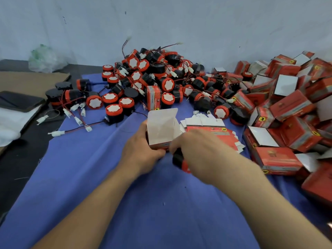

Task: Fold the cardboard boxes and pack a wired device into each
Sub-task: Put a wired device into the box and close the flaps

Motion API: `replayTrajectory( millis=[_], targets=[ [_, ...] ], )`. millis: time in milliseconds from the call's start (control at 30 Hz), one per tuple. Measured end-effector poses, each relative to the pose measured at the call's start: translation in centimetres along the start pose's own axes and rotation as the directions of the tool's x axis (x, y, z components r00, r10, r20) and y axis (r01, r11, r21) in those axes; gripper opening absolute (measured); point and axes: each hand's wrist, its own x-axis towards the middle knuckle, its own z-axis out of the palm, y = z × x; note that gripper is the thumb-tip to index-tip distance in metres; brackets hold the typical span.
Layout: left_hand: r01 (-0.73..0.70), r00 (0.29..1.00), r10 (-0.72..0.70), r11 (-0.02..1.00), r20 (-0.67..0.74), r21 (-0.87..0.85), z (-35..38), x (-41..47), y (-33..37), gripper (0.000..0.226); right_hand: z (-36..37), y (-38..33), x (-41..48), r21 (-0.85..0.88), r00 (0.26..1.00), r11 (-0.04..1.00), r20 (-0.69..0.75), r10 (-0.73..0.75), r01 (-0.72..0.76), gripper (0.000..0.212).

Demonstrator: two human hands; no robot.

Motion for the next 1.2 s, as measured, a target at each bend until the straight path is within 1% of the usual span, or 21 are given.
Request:
replayTrajectory(
  millis=[67, 133, 167, 233, 267, 300, 333, 400, 467, 500, 633, 700, 833, 867, 900, 967, 1033, 1067, 1133, 1200],
  targets=[
    [-0.001, 1.000, 0.001, 1.000, -0.001, -0.020, 0.0, -0.1, 0.1, 0.089, 1.9, 0.1, 0.6, 0.193, 0.998, 0.981, 0.055, -0.039, 0.028, 0.045],
    [-0.013, 1.000, 0.013, 1.000, -0.001, -0.019, 0.0, 0.1, -0.2, 0.084, 3.7, 0.4, 0.7, 0.374, 1.000, 0.928, -0.004, -0.005, 0.006, 0.054],
    [-0.018, 1.000, 0.018, 1.000, -0.003, -0.013, 0.0, 0.2, -0.4, 0.079, 4.6, 0.6, 0.7, 0.473, 0.997, 0.881, -0.064, 0.035, -0.001, 0.055],
    [-0.024, 1.000, 0.024, 1.000, -0.014, -0.009, 0.1, 0.3, -0.5, 0.072, 6.0, 0.7, 0.3, 0.696, 0.970, 0.718, -0.176, 0.165, 0.005, 0.053],
    [-0.024, 0.999, 0.024, 1.000, -0.021, -0.006, 0.1, 0.4, -0.6, 0.070, 6.6, 0.9, 0.1, 0.761, 0.949, 0.648, -0.209, 0.234, 0.008, 0.051],
    [-0.024, 0.999, 0.024, 1.000, -0.026, 0.000, 0.1, 0.5, -0.6, 0.070, 7.2, 1.1, 0.0, 0.786, 0.929, 0.618, -0.234, 0.286, 0.008, 0.047],
    [-0.024, 0.999, 0.024, 1.000, -0.029, 0.010, 0.1, 0.6, -0.7, 0.070, 7.6, 1.2, 0.0, 0.785, 0.917, 0.619, -0.245, 0.315, -0.002, 0.044],
    [-0.027, 0.999, 0.028, 0.999, -0.035, 0.019, 0.2, 0.6, -0.9, 0.067, 8.3, 1.4, -0.2, 0.795, 0.915, 0.607, -0.237, 0.326, -0.010, 0.039],
    [-0.031, 0.999, 0.032, 0.999, -0.042, 0.016, 0.2, 0.7, -1.2, 0.067, 8.7, 1.2, -0.3, 0.832, 0.925, 0.554, -0.194, 0.327, -0.022, 0.043],
    [-0.031, 0.999, 0.031, 0.999, -0.044, 0.017, 0.2, 0.7, -1.2, 0.068, 8.9, 1.1, -0.3, 0.839, 0.929, 0.544, -0.179, 0.325, -0.029, 0.046],
    [-0.025, 0.999, 0.025, 1.000, -0.027, 0.009, -0.1, 0.6, -1.1, 0.077, 9.5, 0.0, -0.3, 0.826, 0.933, 0.563, -0.217, 0.286, 0.019, 0.049],
    [-0.024, 1.000, 0.024, 1.000, -0.020, 0.006, -0.2, 0.6, -1.0, 0.079, 9.5, -0.4, -0.2, 0.812, 0.938, 0.582, -0.230, 0.260, 0.037, 0.054],
    [-0.015, 1.000, 0.015, 0.999, -0.006, 0.031, -0.2, 0.6, -0.9, 0.078, 9.7, -0.7, -0.3, 0.687, 0.971, 0.719, -0.228, 0.076, 0.106, 0.085],
    [-0.013, 1.000, 0.013, 0.999, -0.006, 0.031, -0.1, 0.6, -0.9, 0.080, 9.9, -0.9, -0.2, 0.674, 0.968, 0.730, -0.242, 0.073, 0.113, 0.085],
    [-0.012, 1.000, 0.012, 1.000, -0.010, 0.027, -0.1, 0.5, -0.9, 0.081, 10.1, -1.1, 0.0, 0.689, 0.960, 0.716, -0.262, 0.103, 0.111, 0.079],
    [-0.017, 1.000, 0.017, 1.000, -0.014, 0.010, 0.0, 0.6, -0.9, 0.081, 10.1, -1.7, 0.2, 0.764, 0.927, 0.638, -0.304, 0.221, 0.098, 0.064],
    [-0.021, 1.000, 0.021, 1.000, -0.006, 0.001, 0.0, 0.7, -1.0, 0.079, 9.7, -1.7, 0.3, 0.833, 0.878, 0.543, -0.334, 0.343, 0.105, 0.060],
    [-0.020, 1.000, 0.020, 1.000, -0.007, 0.003, 0.1, 0.8, -1.1, 0.078, 9.3, -1.4, 0.3, 0.853, 0.842, 0.504, -0.366, 0.397, 0.133, 0.060],
    [-0.021, 1.000, 0.021, 1.000, -0.014, 0.013, 0.1, 1.0, -1.5, 0.076, 7.9, -0.4, 0.1, 0.863, 0.751, 0.446, -0.455, 0.479, 0.238, 0.058],
    [-0.024, 1.000, 0.024, 0.999, -0.016, 0.034, 0.0, 1.1, -1.7, 0.077, 6.4, 0.7, -0.1, 0.847, 0.667, 0.385, -0.527, 0.527, 0.366, 0.059]
  ],
)
